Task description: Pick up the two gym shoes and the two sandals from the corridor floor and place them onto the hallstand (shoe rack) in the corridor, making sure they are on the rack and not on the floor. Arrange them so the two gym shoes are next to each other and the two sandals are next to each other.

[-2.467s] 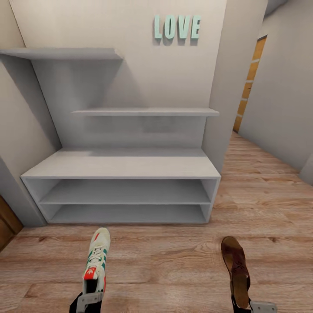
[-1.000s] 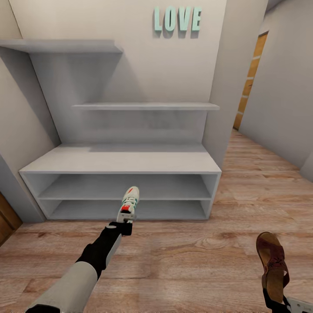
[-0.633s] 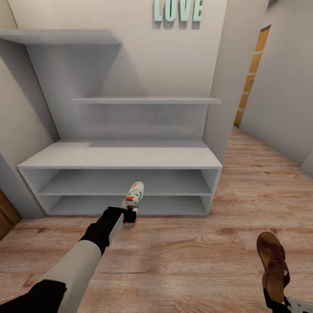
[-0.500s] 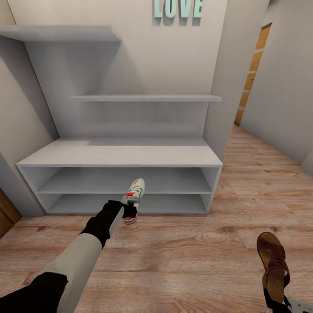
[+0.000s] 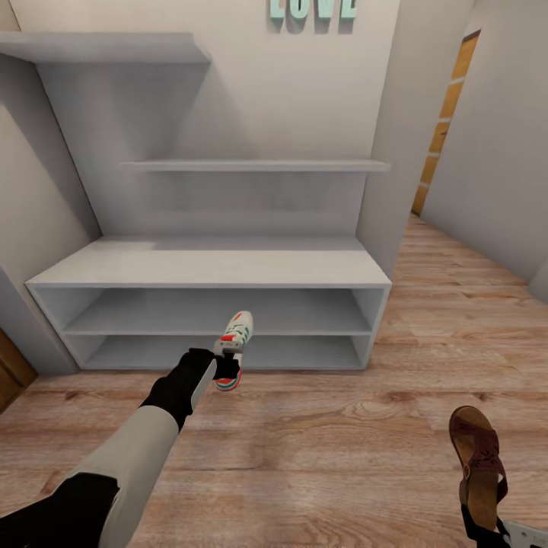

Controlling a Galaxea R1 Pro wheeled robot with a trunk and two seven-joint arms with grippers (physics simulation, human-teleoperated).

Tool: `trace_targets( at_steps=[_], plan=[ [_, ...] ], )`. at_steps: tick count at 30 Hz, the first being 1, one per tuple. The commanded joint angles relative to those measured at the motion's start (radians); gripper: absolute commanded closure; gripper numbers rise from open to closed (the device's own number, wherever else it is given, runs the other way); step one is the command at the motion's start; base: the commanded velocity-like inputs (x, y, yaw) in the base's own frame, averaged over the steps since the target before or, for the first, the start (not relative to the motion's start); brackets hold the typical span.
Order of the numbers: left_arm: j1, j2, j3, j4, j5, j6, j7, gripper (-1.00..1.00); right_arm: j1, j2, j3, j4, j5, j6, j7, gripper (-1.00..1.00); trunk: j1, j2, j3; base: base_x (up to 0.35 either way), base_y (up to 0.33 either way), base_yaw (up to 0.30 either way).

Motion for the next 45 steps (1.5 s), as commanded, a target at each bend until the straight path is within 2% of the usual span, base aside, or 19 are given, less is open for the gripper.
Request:
trace_targets(
  at_steps=[1, 7, 9, 11, 14, 21, 25, 30, 43, 44, 45],
  plan=[
    [0.001, 0.001, -0.002, -0.001, 0.003, 0.005, 0.002, 1.00, -0.001, 0.000, -0.003, 0.001, -0.013, -0.001, 0.012, 1.00, 0.000, 0.000, -0.001, 0.000, 0.000, 0.000],
    [0.008, 0.001, 0.007, 0.006, 0.003, -0.001, 0.005, 1.00, -0.001, 0.000, -0.001, 0.001, -0.012, -0.001, 0.012, 1.00, 0.000, 0.000, -0.001, 0.000, 0.000, 0.000],
    [0.020, 0.012, 0.007, 0.009, 0.000, -0.012, 0.009, 1.00, 0.000, 0.012, 0.013, 0.010, -0.001, -0.006, 0.020, 1.00, 0.000, 0.000, -0.001, 0.000, 0.000, 0.000],
    [0.031, 0.012, 0.007, 0.009, 0.000, -0.020, 0.009, 1.00, 0.001, 0.023, 0.028, 0.010, 0.000, -0.007, 0.024, 1.00, 0.000, 0.000, -0.001, 0.000, 0.000, 0.000],
    [0.046, 0.011, 0.007, 0.009, 0.000, -0.016, 0.008, 1.00, 0.000, 0.040, 0.033, 0.010, -0.001, -0.010, 0.024, 1.00, 0.000, 0.000, -0.001, 0.000, 0.000, 0.000],
    [0.070, 0.017, 0.007, 0.011, 0.001, -0.056, 0.009, 1.00, 0.001, 0.080, 0.032, 0.010, -0.003, -0.013, 0.020, 1.00, 0.000, 0.000, -0.001, 0.000, 0.000, 0.000],
    [0.073, 0.018, 0.007, 0.011, 0.001, -0.078, 0.009, 1.00, 0.001, 0.063, 0.020, 0.011, -0.005, -0.012, 0.017, 1.00, 0.000, 0.000, -0.001, 0.000, 0.000, 0.000],
    [0.073, 0.017, 0.002, 0.011, 0.001, -0.106, 0.009, 1.00, 0.001, 0.035, -0.019, 0.031, -0.008, -0.011, 0.015, 1.00, 0.000, 0.000, -0.001, 0.000, 0.000, 0.000],
    [0.071, 0.017, 0.000, 0.010, 0.000, -0.107, 0.010, 1.00, 0.018, -0.039, -0.118, 0.085, -0.007, 0.015, 0.023, 1.00, 0.000, 0.000, -0.001, 0.000, 0.000, 0.000],
    [0.071, 0.017, 0.000, 0.010, 0.000, -0.107, 0.010, 1.00, 0.019, -0.372, -0.567, 0.085, -0.007, 0.137, 0.025, 1.00, 0.000, 0.000, -0.001, 0.000, 0.000, 0.000],
    [0.071, 0.017, 0.000, 0.010, 0.000, -0.107, 0.010, 1.00, 0.020, -0.395, -0.572, 0.085, -0.008, 0.187, 0.027, 1.00, 0.000, 0.000, -0.001, 0.000, 0.000, 0.000]
  ],
)
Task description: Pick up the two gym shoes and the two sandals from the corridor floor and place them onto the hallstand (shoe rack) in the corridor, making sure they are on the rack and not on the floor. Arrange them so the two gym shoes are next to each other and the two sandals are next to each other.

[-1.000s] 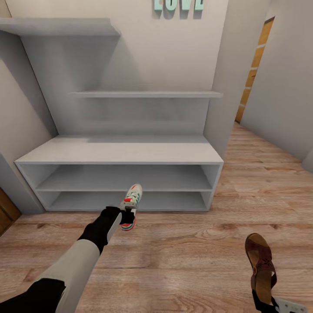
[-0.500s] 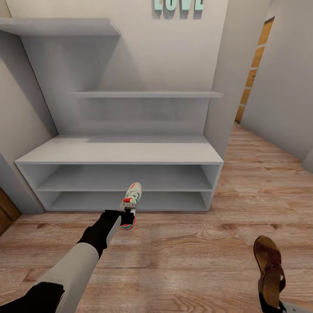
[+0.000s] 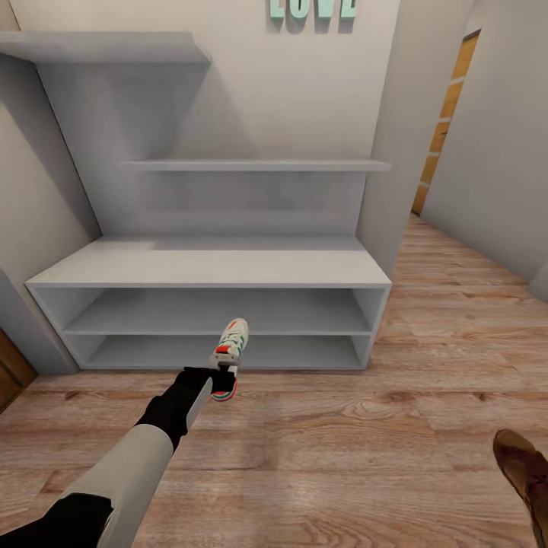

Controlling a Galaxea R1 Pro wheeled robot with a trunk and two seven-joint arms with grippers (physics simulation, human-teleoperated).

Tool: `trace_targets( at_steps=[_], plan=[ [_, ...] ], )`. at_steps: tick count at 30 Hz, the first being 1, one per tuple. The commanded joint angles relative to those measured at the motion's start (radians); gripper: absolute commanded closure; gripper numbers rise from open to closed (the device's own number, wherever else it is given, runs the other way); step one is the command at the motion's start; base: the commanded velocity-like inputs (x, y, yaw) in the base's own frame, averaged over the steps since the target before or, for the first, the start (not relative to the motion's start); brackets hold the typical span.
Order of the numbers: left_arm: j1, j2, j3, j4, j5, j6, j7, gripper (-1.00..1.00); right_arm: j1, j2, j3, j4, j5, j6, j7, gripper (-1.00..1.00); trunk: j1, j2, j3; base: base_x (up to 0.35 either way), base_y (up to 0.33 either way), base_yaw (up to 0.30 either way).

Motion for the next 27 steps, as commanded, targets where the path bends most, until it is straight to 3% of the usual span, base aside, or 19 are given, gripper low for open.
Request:
trace_targets(
  at_steps=[1, 3, 8, 10, 11, 14, 18, 22, 27],
  plan=[
    [0.000, 0.001, -0.003, -0.002, 0.002, 0.005, 0.003, 1.00, 0.000, -0.161, -0.725, 0.000, -0.017, 0.045, 0.013, 1.00, 0.000, 0.000, -0.001, 0.000, 0.000, 0.000],
    [0.000, 0.001, -0.003, -0.002, 0.002, 0.005, 0.003, 1.00, 0.001, -0.215, -0.730, -0.004, -0.018, 0.138, 0.055, 1.00, 0.000, 0.000, -0.001, 0.000, 0.000, 0.000],
    [0.000, 0.000, -0.004, -0.002, 0.002, 0.005, 0.003, 1.00, 0.001, -0.311, -0.746, -0.011, -0.024, 0.290, 0.142, 1.00, 0.000, 0.000, -0.001, 0.000, 0.000, 0.000],
    [-0.001, -0.001, -0.004, -0.002, 0.002, 0.005, 0.003, 1.00, 0.000, -0.364, -0.793, -0.028, -0.040, 0.375, 0.159, 1.00, 0.000, 0.000, -0.001, 0.000, 0.000, 0.000],
    [-0.001, -0.002, -0.004, -0.002, 0.002, 0.005, 0.003, 1.00, 0.001, -0.392, -0.874, -0.078, -0.048, 0.429, 0.165, 1.00, 0.000, 0.000, -0.001, 0.000, 0.000, 0.000],
    [-0.003, -0.003, -0.004, -0.002, 0.002, 0.005, 0.003, 1.00, 0.001, -0.402, -0.947, -0.142, -0.050, 0.457, 0.167, 1.00, 0.000, 0.000, -0.001, 0.000, 0.000, 0.000],
    [-0.003, -0.002, -0.003, -0.002, 0.002, 0.004, 0.004, 1.00, 0.001, -0.407, -0.981, -0.174, -0.051, 0.465, 0.163, 1.00, 0.000, 0.000, -0.001, 0.000, 0.000, 0.000],
    [-0.003, -0.002, -0.001, -0.002, 0.002, 0.004, 0.004, 1.00, 0.001, -0.406, -0.991, -0.189, -0.051, 0.467, 0.123, 1.00, 0.000, 0.000, -0.001, 0.000, 0.000, 0.000],
    [-0.002, -0.003, -0.008, -0.003, 0.002, 0.002, 0.003, 1.00, 0.001, -0.384, -0.993, -0.191, -0.050, 0.467, 0.053, 1.00, 0.000, 0.000, -0.001, 0.000, 0.000, 0.000]
  ],
)
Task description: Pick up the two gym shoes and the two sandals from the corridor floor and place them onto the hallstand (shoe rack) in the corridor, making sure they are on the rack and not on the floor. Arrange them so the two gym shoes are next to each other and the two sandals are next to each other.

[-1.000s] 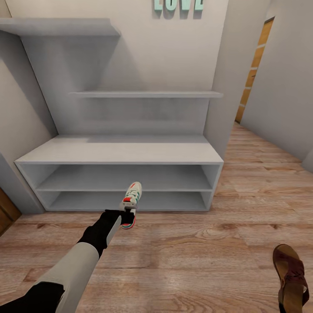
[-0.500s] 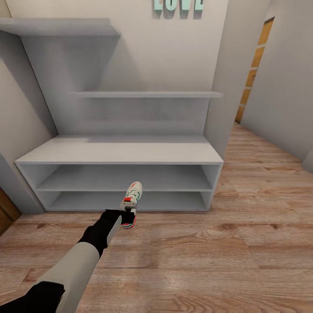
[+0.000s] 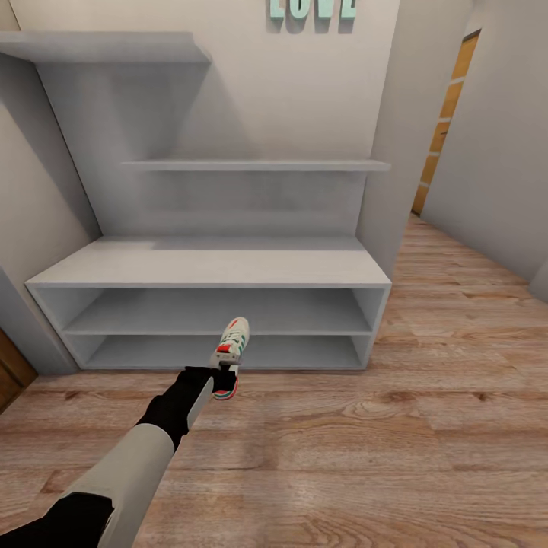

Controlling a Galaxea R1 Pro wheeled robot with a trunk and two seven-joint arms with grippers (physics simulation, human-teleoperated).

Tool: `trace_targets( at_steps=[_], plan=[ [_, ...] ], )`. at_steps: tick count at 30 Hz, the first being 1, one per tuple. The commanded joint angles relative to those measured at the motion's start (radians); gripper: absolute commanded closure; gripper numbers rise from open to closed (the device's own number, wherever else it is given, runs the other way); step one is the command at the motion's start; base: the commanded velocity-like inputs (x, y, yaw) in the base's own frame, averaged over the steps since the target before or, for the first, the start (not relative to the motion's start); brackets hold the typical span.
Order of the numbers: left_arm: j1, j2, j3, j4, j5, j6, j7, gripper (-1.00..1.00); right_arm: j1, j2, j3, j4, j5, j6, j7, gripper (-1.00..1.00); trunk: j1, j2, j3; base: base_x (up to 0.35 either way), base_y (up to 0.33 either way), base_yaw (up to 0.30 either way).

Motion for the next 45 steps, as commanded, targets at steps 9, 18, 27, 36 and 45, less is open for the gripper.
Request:
trace_targets(
  at_steps=[9, 18, 27, 36, 45],
  plan=[
    [0.000, 0.000, -0.001, -0.002, 0.002, 0.008, 0.002, 1.00, -0.001, 0.042, -0.006, -0.001, -0.013, 0.009, 0.002, 1.00, 0.007, -0.014, -0.007, 0.000, 0.000, 0.000],
    [0.000, 0.000, -0.001, -0.003, 0.002, 0.007, 0.002, 1.00, -0.001, 0.050, -0.005, -0.001, -0.013, 0.004, 0.002, 1.00, 0.018, -0.030, -0.047, 0.000, 0.000, 0.000],
    [0.001, 0.000, -0.003, -0.012, 0.003, 0.006, 0.003, 1.00, -0.002, 0.051, -0.005, 0.000, -0.013, 0.004, 0.001, 1.00, 0.019, -0.030, -0.069, 0.000, 0.000, 0.000],
    [0.002, -0.001, 0.000, -0.015, 0.002, 0.005, 0.004, 1.00, -0.001, 0.060, -0.005, 0.001, -0.013, 0.003, 0.001, 1.00, 0.019, -0.030, -0.075, 0.042, 0.000, 0.000],
    [-0.002, -0.004, 0.001, -0.016, 0.004, 0.005, 0.004, 1.00, -0.001, 0.066, -0.005, 0.000, -0.013, 0.003, 0.002, 1.00, 0.019, -0.030, -0.075, 0.292, -0.003, 0.000]
  ],
)
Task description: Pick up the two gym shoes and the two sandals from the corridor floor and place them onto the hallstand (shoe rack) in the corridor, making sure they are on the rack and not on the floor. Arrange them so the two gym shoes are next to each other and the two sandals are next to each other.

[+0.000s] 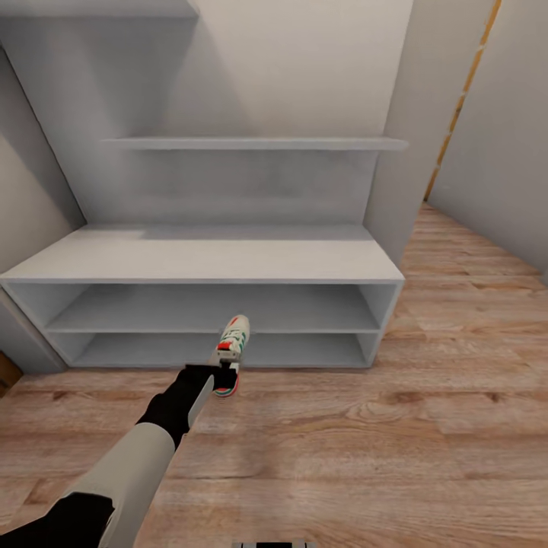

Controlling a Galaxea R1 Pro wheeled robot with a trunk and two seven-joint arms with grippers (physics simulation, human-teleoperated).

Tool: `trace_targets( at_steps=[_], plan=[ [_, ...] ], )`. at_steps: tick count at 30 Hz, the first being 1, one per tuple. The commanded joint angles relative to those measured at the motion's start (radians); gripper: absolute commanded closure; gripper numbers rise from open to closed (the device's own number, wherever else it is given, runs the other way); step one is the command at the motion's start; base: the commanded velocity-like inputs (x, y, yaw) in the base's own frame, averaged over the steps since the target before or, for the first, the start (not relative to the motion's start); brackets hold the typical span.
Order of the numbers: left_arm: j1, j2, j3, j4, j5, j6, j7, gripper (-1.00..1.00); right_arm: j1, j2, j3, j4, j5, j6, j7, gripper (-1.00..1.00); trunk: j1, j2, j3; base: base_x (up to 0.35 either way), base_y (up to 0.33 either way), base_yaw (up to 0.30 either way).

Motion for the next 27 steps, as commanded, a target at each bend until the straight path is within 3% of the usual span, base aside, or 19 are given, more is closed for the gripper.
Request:
trace_targets(
  at_steps=[1, 27],
  plan=[
    [-0.002, 0.000, -0.003, -0.002, 0.002, 0.005, 0.003, 1.00, -0.002, 0.001, -0.006, -0.001, -0.013, 0.009, 0.006, 1.00, 0.000, 0.000, -0.001, 0.317, -0.042, 0.000],
    [-0.003, 0.000, -0.004, -0.002, 0.000, 0.005, 0.003, 1.00, -0.002, 0.001, -0.005, -0.001, -0.013, 0.010, 0.007, 1.00, 0.000, 0.000, -0.001, 0.272, -0.141, 0.000]
  ],
)
